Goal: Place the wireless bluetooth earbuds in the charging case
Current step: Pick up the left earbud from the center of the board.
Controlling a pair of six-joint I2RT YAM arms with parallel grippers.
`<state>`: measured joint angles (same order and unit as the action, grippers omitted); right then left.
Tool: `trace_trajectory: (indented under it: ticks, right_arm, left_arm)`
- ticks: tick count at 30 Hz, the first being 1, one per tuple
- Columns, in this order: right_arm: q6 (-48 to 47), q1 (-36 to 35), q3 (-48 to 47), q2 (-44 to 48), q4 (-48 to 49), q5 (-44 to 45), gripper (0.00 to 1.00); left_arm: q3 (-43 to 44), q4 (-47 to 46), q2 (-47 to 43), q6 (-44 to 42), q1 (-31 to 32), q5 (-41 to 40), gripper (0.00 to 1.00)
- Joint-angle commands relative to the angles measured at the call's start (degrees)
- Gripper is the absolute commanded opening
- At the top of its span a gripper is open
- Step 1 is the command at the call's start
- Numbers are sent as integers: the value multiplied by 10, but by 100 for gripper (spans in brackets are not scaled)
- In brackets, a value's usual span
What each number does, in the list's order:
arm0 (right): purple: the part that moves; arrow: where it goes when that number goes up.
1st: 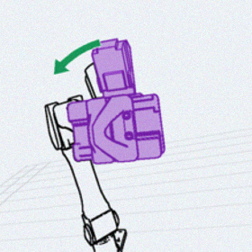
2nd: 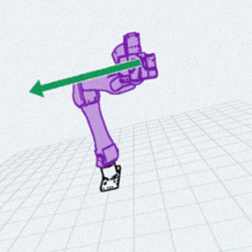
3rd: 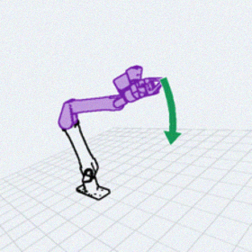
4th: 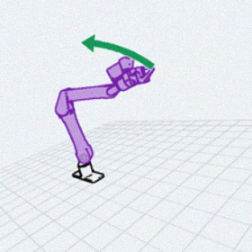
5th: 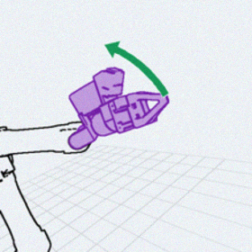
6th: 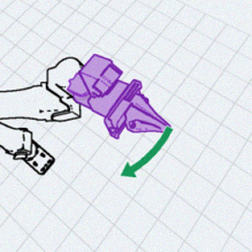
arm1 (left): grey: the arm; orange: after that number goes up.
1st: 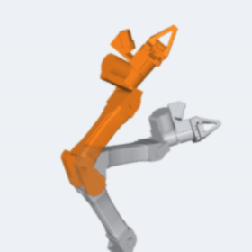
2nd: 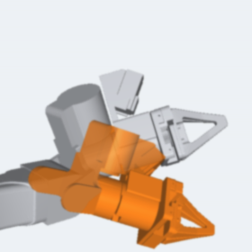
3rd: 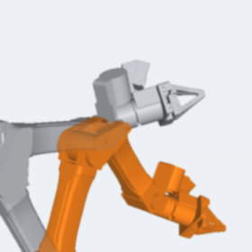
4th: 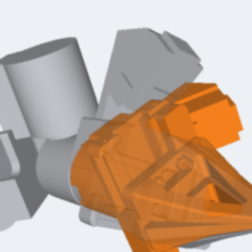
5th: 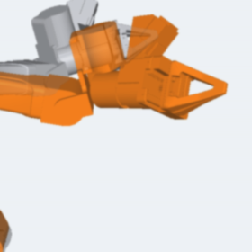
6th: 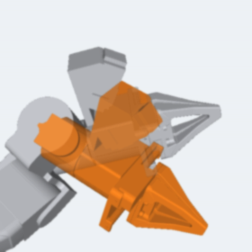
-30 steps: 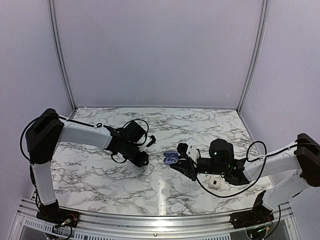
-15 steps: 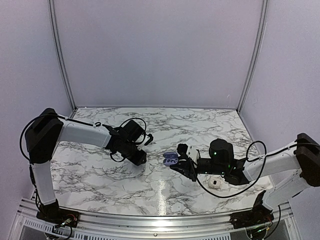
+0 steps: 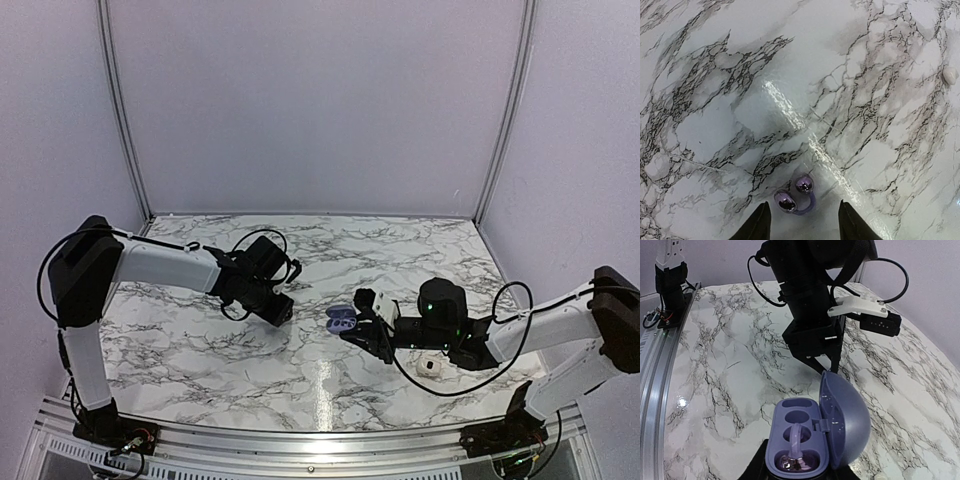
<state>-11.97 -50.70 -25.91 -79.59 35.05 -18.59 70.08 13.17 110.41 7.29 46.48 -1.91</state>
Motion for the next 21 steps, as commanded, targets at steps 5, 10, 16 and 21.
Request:
trace_trajectory:
  ticks: [5, 10, 16, 21]
  right_arm:
    - [9, 5, -5, -3, 2, -5, 0]
    - [10, 6, -4, -2, 2, -5, 0]
    - [10, 6, -5, -1, 0, -5, 0]
    - [10, 6, -5, 0, 0, -5, 0]
  left_arm:
    - [-23, -23, -17, 49, -3, -34, 48]
    - [-24, -30, -9, 57, -7, -27, 41]
    - [-27, -52, 3, 66, -17, -4, 33]
    - [-27, -58, 12, 71, -20, -1, 31]
